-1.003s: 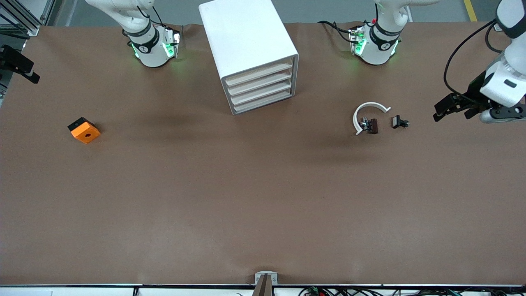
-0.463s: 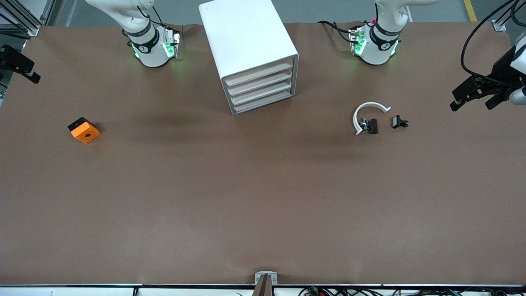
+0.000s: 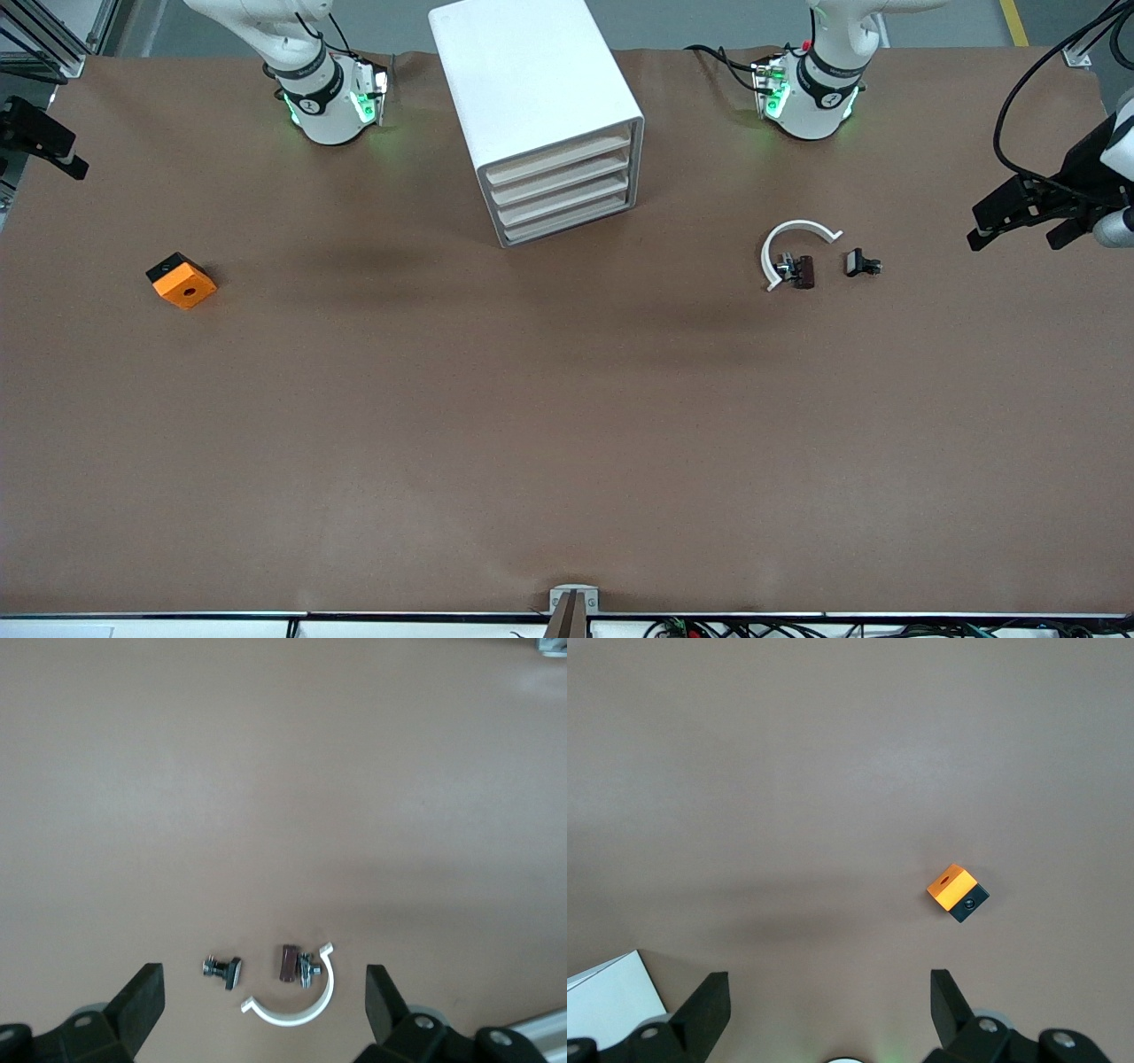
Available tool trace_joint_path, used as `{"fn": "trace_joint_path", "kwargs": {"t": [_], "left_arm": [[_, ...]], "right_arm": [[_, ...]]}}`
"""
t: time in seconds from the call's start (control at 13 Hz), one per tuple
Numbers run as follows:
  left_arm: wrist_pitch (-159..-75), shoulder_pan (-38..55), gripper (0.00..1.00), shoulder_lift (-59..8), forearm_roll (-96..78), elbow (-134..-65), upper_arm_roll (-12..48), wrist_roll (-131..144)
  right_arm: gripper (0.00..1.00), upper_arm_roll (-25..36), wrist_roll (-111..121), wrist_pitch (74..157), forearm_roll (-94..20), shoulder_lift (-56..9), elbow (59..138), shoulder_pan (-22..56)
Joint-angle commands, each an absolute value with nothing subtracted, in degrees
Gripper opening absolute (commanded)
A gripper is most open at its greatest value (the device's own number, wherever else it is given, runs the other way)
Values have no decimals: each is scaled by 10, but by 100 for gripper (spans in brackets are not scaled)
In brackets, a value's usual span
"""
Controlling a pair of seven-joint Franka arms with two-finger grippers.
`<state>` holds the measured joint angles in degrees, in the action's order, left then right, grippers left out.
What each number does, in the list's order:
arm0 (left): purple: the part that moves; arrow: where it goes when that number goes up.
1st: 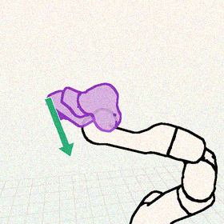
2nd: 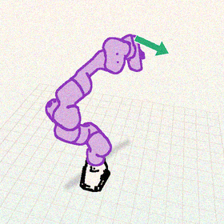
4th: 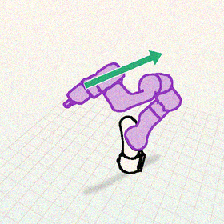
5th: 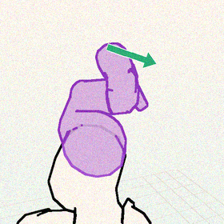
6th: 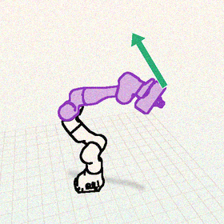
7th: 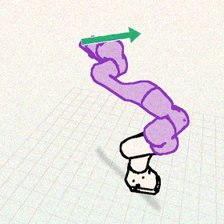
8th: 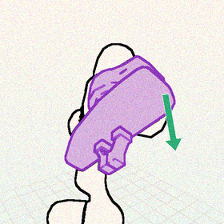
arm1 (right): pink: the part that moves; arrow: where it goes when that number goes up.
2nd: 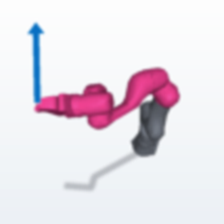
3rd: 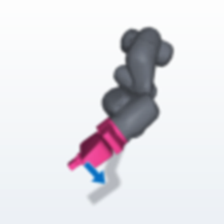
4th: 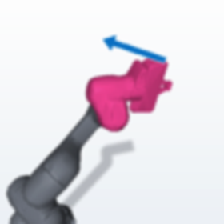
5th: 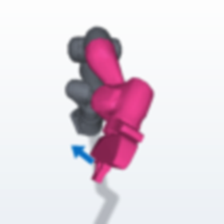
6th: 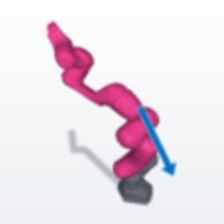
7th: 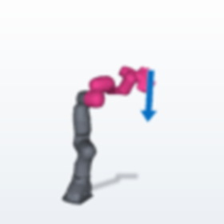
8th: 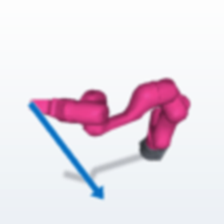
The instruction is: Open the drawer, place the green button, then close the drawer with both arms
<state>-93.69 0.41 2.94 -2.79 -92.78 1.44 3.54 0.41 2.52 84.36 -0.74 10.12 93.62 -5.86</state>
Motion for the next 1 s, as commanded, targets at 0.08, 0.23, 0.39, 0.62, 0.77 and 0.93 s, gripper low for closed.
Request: {"fn": "trace_joint_path", "kwargs": {"t": [0.08,0.23,0.39,0.62,0.77,0.93], "left_arm": [[-862,-4,100,29,-16,-911,24,27],[-862,-4,100,28,-16,-906,24,26],[-864,-6,100,27,-16,-905,24,25],[-865,-2,100,25,-15,-896,24,26],[-865,0,100,24,-4,-896,25,25],[-865,0,100,25,-4,-896,26,23]], "right_arm": [[100,-4,29,847,-8,115,948,-69],[100,-4,28,853,-8,114,949,-69],[100,-4,28,853,-8,113,949,-69],[100,-4,29,853,-7,114,949,-69],[100,-4,29,856,-7,114,949,-69],[100,-4,29,856,-7,114,949,-69]]}}
